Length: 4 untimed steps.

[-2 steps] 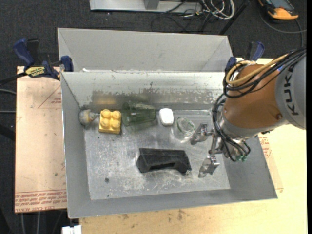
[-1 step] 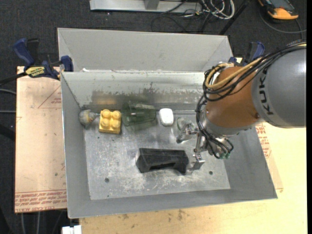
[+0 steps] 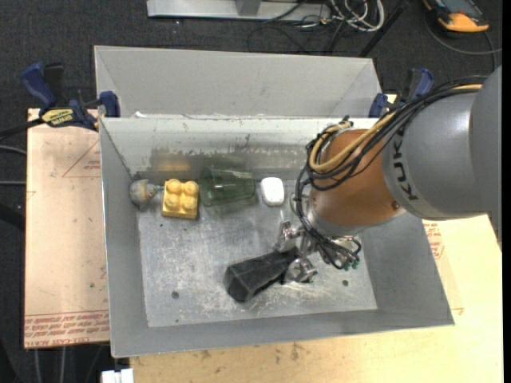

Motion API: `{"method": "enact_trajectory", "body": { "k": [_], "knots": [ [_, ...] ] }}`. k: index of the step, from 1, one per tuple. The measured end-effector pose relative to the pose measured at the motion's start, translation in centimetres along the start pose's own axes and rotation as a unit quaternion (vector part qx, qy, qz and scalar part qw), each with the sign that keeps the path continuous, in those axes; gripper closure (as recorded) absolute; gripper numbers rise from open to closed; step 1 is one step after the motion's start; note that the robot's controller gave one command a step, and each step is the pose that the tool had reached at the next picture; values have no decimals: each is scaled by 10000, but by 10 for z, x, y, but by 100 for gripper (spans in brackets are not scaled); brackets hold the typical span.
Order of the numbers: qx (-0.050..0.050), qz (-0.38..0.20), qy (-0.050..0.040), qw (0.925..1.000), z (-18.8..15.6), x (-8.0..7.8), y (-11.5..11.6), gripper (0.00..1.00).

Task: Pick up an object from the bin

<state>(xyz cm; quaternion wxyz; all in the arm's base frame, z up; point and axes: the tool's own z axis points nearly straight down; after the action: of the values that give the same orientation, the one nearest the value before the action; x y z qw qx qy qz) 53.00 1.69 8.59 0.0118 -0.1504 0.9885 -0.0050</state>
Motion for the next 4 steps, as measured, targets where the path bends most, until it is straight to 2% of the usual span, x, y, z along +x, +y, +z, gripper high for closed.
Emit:
{"method": "enact_trajectory", "body": {
  "k": [1, 2, 3, 4],
  "knots": [
    [0, -2, -1, 10000, 0, 0, 0, 100],
    [-73, 9, 121, 9999, -81, 8, 11, 100],
    [-72, 8, 121, 9999, -81, 8, 11, 100],
    [-73, 46, 122, 9999, -70, 15, 16, 100]
  ]
}}
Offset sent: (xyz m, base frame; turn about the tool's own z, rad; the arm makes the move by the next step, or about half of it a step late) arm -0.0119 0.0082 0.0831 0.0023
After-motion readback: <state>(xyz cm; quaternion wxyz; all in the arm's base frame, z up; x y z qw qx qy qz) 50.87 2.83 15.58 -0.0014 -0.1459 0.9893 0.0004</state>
